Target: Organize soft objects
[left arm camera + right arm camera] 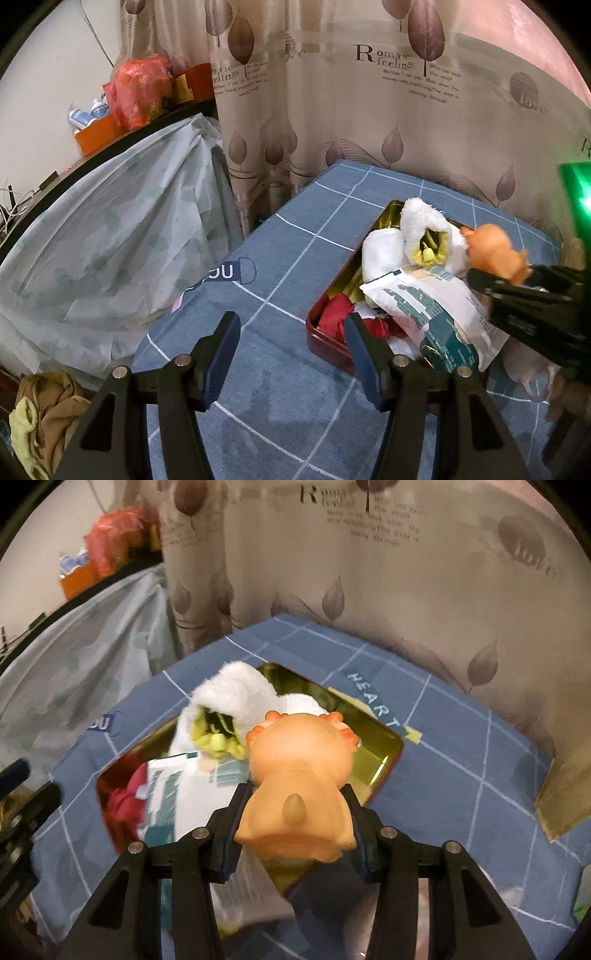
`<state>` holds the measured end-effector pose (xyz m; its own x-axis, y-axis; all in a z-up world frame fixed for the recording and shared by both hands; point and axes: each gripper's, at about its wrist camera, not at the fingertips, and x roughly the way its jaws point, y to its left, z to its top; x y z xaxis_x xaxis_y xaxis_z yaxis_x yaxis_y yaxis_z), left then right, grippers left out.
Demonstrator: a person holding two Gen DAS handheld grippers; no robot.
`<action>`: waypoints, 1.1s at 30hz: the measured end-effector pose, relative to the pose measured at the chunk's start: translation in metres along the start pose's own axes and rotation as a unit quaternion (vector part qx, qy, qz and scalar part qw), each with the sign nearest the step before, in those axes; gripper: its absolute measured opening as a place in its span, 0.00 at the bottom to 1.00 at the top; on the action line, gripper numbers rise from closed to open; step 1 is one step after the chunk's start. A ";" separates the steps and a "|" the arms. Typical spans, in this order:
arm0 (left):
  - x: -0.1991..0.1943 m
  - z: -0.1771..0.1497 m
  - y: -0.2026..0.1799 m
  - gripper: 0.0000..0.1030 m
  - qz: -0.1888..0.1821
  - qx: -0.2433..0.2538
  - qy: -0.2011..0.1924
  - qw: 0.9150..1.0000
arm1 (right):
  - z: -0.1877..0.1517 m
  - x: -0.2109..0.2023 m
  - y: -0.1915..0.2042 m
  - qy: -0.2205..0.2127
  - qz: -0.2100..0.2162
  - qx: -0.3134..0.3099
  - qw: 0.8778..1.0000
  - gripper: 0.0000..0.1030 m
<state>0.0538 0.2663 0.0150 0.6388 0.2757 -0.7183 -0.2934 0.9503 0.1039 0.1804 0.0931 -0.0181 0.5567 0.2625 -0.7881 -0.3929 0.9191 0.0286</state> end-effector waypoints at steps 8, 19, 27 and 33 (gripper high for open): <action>0.003 -0.001 -0.001 0.58 -0.001 -0.002 0.004 1.000 | 0.011 0.028 0.003 0.011 -0.017 0.007 1.000 0.43; 0.001 -0.002 -0.004 0.58 -0.005 -0.002 -0.001 1.000 | 0.007 0.003 0.004 -0.024 -0.016 0.004 1.000 0.77; -0.004 -0.002 -0.005 0.58 -0.009 -0.001 -0.007 1.000 | -0.012 -0.043 0.010 -0.053 -0.021 -0.004 0.998 0.87; -0.007 -0.004 -0.013 0.58 -0.010 0.010 -0.010 1.000 | -0.050 -0.074 0.008 -0.056 -0.031 0.012 0.998 0.94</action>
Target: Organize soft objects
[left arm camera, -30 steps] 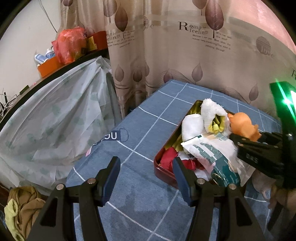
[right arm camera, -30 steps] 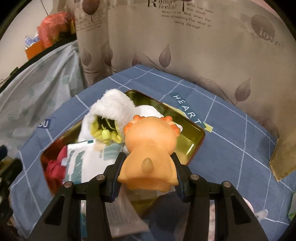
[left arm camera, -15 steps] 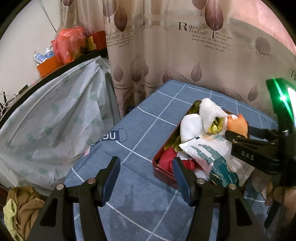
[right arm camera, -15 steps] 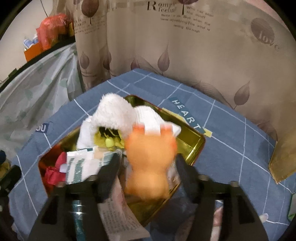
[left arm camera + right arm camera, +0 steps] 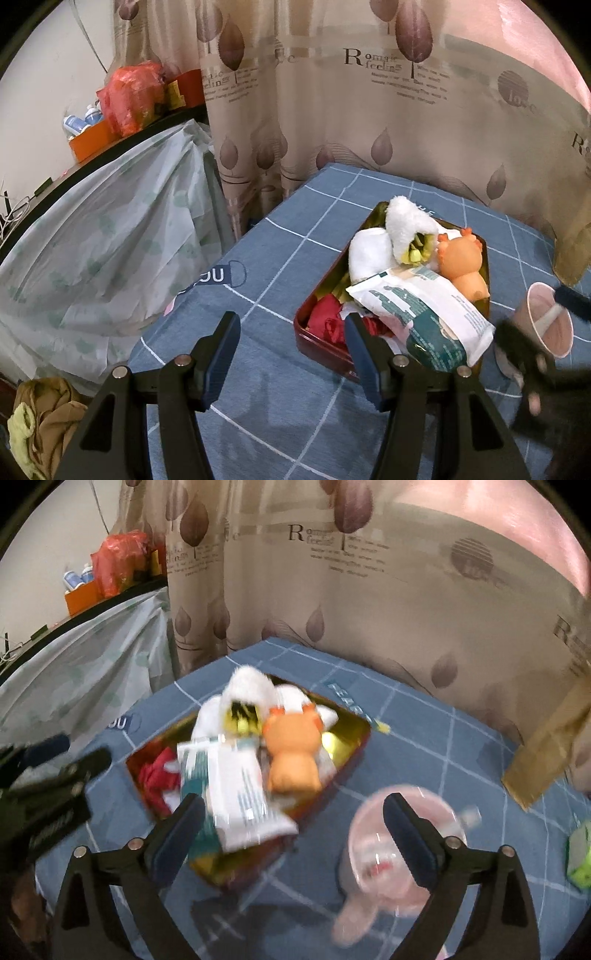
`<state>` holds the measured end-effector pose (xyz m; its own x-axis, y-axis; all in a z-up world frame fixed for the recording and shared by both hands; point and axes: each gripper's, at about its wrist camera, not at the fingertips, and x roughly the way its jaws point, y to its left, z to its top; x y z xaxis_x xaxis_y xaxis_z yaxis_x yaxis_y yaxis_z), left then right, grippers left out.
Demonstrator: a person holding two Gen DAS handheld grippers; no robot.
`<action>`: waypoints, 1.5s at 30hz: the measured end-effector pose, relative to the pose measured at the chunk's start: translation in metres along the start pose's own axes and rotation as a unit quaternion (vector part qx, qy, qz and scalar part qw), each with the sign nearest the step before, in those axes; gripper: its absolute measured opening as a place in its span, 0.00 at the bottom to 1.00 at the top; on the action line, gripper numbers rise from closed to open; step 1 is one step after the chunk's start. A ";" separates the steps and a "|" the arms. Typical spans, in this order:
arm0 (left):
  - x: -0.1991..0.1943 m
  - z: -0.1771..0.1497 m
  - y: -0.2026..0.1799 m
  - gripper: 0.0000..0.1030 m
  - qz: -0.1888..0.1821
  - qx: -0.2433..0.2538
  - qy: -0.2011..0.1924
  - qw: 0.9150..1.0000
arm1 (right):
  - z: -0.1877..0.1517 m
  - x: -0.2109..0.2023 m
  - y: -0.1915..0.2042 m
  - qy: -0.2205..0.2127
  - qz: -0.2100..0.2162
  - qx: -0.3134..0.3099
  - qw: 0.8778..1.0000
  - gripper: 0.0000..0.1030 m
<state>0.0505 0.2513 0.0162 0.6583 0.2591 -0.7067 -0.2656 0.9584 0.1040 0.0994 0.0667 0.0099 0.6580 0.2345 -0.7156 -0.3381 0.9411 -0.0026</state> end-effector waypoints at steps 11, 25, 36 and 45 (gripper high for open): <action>-0.005 -0.004 -0.016 0.58 -0.007 0.026 -0.005 1.000 | -0.047 -0.028 -0.020 0.001 -0.013 0.064 0.998 0.97; -0.005 -0.006 -0.022 0.58 -0.010 0.031 -0.004 0.999 | -0.053 -0.025 -0.014 0.010 -0.011 0.058 0.998 0.97; -0.005 -0.007 -0.024 0.58 -0.014 0.036 -0.005 0.999 | -0.055 -0.023 -0.014 0.015 -0.010 0.056 0.998 0.97; -0.008 -0.007 -0.027 0.58 -0.025 0.043 -0.013 0.999 | -0.056 -0.023 -0.013 0.016 -0.012 0.054 0.998 0.97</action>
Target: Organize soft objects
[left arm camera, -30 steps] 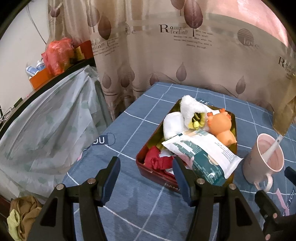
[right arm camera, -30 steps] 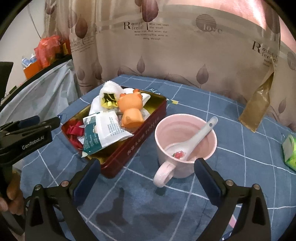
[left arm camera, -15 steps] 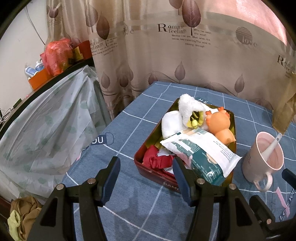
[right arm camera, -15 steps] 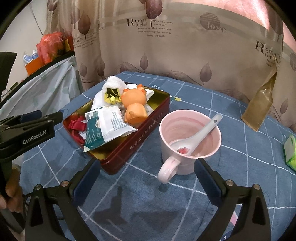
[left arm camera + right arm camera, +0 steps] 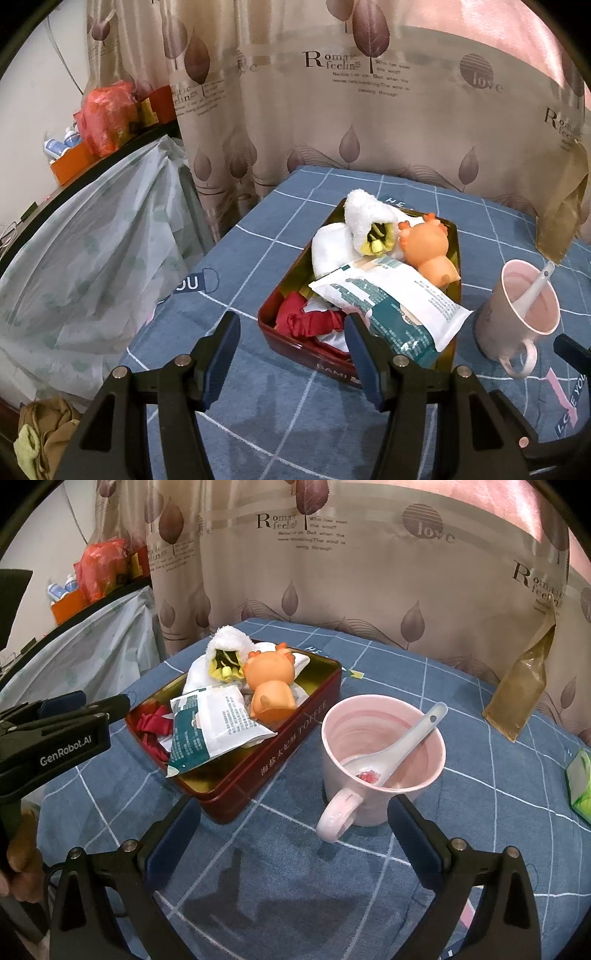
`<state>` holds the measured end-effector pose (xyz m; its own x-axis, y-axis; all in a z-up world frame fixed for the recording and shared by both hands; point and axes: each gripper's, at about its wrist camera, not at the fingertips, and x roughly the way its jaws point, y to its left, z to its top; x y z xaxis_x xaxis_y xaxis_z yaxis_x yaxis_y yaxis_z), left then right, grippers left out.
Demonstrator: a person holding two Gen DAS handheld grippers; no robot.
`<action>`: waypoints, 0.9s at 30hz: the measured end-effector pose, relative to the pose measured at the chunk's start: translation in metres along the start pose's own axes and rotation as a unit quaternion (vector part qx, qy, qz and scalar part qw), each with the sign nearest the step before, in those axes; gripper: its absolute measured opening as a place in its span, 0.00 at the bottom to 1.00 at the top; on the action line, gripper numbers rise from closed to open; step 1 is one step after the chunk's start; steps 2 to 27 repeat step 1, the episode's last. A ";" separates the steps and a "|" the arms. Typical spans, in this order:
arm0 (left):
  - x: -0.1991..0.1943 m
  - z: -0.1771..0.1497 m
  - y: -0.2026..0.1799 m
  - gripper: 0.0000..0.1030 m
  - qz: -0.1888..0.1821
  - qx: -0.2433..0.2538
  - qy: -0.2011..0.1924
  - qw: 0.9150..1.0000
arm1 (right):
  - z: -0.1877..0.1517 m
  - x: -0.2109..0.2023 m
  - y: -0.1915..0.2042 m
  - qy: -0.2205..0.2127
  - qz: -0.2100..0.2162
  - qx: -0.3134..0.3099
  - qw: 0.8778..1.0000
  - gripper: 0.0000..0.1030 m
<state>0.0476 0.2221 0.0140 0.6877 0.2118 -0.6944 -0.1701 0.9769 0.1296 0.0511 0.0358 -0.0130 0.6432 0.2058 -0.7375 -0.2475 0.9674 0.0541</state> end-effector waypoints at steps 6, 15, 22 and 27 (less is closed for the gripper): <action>0.000 0.000 0.000 0.58 -0.002 0.001 0.000 1.000 | 0.000 0.000 0.000 0.000 -0.001 -0.001 1.000 0.97; 0.000 0.000 0.000 0.58 -0.002 0.001 0.000 1.000 | 0.000 0.000 0.000 0.000 -0.001 -0.001 1.000 0.97; 0.000 0.000 0.000 0.58 -0.002 0.001 0.000 1.000 | 0.000 0.000 0.000 0.000 -0.001 -0.001 1.000 0.97; 0.000 0.000 0.000 0.58 -0.002 0.001 0.000 1.000 | 0.000 0.000 0.000 0.000 -0.001 -0.001 1.000 0.97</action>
